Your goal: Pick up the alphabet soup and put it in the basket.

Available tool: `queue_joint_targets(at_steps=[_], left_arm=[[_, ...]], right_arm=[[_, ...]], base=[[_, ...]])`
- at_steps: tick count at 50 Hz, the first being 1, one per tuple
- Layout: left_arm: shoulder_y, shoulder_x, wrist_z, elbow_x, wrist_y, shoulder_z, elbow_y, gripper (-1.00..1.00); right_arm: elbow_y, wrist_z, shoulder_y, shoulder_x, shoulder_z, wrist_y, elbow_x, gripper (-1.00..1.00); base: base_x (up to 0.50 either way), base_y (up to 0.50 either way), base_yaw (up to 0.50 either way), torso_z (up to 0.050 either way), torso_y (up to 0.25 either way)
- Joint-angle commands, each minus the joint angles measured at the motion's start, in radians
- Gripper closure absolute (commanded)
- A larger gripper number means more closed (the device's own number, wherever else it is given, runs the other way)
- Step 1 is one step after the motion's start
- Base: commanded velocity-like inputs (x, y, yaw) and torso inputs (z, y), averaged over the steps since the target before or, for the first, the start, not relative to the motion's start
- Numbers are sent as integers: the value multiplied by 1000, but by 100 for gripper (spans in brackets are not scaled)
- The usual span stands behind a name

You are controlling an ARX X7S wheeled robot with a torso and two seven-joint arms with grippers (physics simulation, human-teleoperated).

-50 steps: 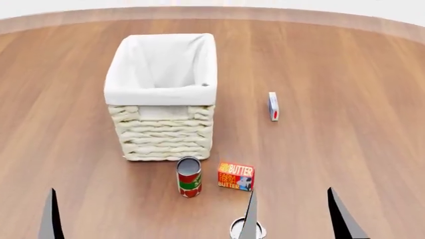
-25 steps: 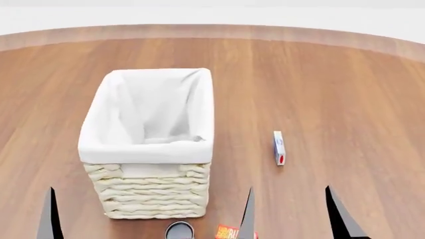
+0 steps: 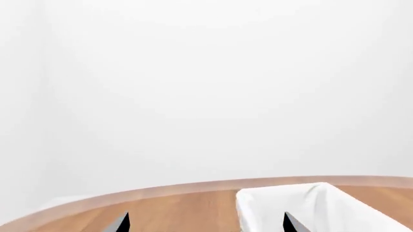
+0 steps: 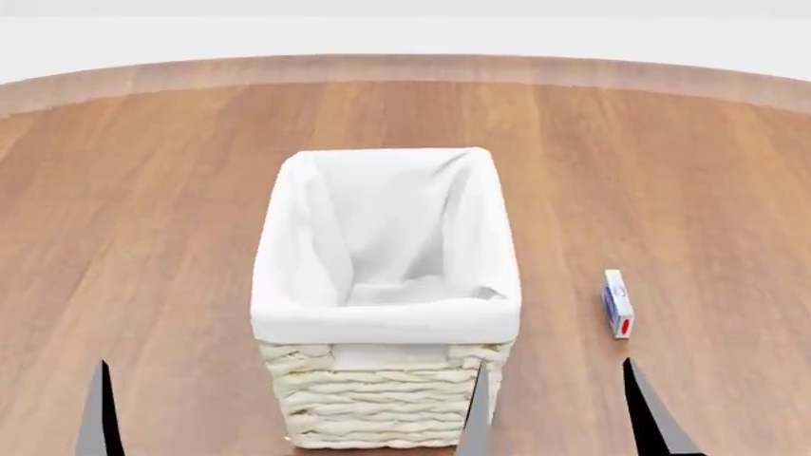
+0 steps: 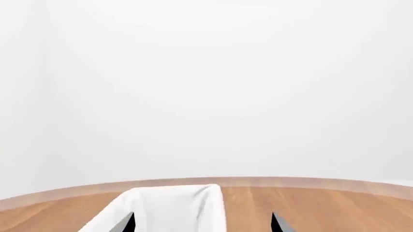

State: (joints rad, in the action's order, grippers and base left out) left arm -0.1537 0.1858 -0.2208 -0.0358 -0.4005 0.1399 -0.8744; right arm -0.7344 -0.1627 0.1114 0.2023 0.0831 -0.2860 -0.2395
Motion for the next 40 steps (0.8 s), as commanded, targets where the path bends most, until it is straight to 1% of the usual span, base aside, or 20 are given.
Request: queue_joint_targets(at_steps=[1, 11, 12, 13, 14, 23, 32, 33, 34, 35, 40], left_arm=[[2, 9, -8, -3, 3, 8, 6, -100], [3, 15, -19, 2, 1, 17, 7, -100], [3, 16, -19, 1, 0, 18, 6, -100], [3, 17, -19, 1, 0, 19, 6, -100], [4, 18, -20, 1, -2, 20, 6, -100], [4, 26, -28, 3, -1, 27, 14, -100], [5, 34, -38, -3, -1, 32, 13, -100], [5, 34, -39, -3, 1, 32, 16, -100], [5, 34, -39, -5, 1, 32, 16, -100], [6, 35, -39, -4, 0, 33, 16, -100], [8, 37, -43, -7, 0, 34, 18, -100]], right_arm=[[5, -16, 1, 16, 9, 7, -7, -100], [22, -27, 1, 26, 17, 23, -12, -100], [21, -29, -1, 27, 17, 19, -15, -100], [-9, -42, -16, 33, 14, -25, -23, -100], [16, -34, -3, 31, 19, 13, -14, -100], [26, -28, 9, 41, 25, 44, -27, -100], [25, -36, 9, 46, 23, 50, -51, -100], [24, -33, 11, 45, 20, 59, -58, -100], [23, -33, 7, 45, 9, 34, -99, -100], [23, -39, 6, 47, 15, 43, -74, -100], [30, -44, 10, 51, 22, 54, -63, -100]], base=[[0, 500, 0, 0, 0], [0, 500, 0, 0, 0], [0, 500, 0, 0, 0], [0, 500, 0, 0, 0], [0, 500, 0, 0, 0], [0, 500, 0, 0, 0], [0, 0, 0, 0, 0], [0, 0, 0, 0, 0], [0, 0, 0, 0, 0], [0, 0, 0, 0, 0], [0, -489, 0, 0, 0]])
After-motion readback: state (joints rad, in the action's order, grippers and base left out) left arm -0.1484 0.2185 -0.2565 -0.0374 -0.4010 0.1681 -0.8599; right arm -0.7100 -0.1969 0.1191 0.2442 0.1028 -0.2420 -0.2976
